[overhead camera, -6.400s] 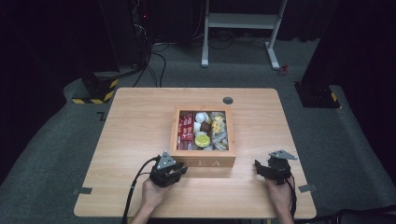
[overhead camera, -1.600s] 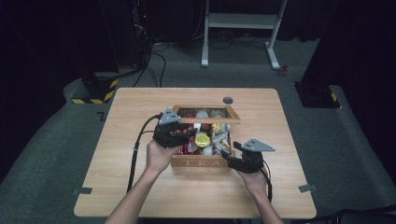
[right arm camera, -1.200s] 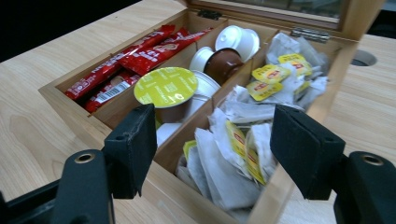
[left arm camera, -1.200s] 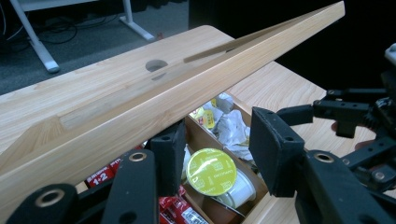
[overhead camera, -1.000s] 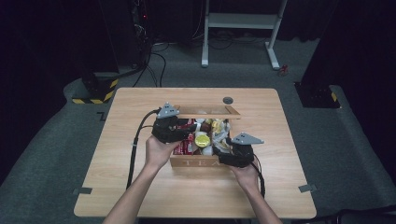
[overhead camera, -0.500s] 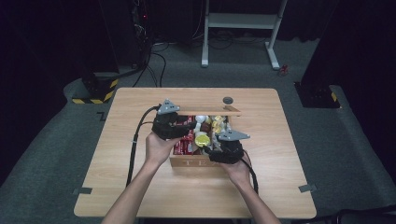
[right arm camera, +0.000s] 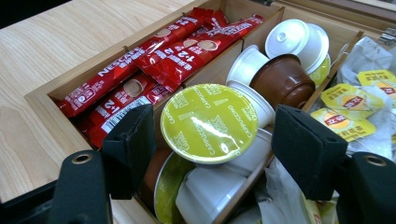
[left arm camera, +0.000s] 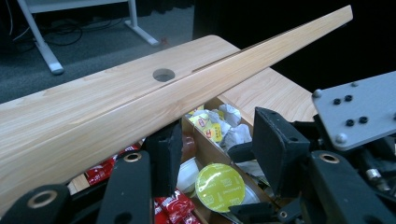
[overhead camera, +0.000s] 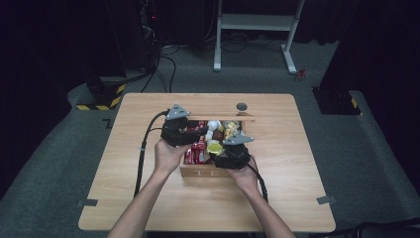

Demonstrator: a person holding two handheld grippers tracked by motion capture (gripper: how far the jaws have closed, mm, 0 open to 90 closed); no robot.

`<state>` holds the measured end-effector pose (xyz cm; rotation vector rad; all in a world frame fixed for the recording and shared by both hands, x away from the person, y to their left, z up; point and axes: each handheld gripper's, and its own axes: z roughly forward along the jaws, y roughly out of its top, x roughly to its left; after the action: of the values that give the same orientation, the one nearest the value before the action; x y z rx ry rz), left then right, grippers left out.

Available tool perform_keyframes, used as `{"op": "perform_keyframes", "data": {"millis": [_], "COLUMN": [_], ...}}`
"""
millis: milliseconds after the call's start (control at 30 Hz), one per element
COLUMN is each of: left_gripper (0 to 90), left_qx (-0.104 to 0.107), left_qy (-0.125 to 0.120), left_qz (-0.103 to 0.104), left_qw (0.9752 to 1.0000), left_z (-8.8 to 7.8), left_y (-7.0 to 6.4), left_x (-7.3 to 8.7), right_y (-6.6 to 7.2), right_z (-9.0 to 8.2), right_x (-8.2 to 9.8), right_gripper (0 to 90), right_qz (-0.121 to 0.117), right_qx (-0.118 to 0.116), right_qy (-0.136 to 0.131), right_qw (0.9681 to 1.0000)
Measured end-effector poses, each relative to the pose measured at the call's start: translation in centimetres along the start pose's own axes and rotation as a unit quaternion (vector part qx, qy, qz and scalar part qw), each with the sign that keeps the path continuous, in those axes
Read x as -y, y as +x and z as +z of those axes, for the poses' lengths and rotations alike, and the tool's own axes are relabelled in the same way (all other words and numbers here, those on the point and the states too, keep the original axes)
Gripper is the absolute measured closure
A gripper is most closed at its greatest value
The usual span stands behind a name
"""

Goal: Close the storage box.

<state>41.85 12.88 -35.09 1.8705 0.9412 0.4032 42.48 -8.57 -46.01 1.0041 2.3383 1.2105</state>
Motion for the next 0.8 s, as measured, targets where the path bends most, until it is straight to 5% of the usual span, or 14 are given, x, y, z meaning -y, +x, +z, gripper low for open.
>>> {"op": "perform_keyframes", "data": {"millis": [433, 800], "left_gripper": [53.4, 53.4], "left_qx": [0.0, -0.001], "left_qy": [-0.003, -0.003], "left_qz": [-0.001, -0.001], "left_qw": [1.0, 1.0], "left_z": [-0.1, -0.1], "left_y": [0.3, 0.3], "left_x": [0.0, 0.0], "right_y": [0.8, 1.0], "right_z": [1.3, 1.8], "right_x": [-0.5, -0.5], "right_gripper": [32.5, 36.8], "right_qz": [-0.028, -0.028], "right_qx": [0.018, 0.031], "right_qy": [0.033, 0.033], "right_qw": [0.9989, 0.9986]}}
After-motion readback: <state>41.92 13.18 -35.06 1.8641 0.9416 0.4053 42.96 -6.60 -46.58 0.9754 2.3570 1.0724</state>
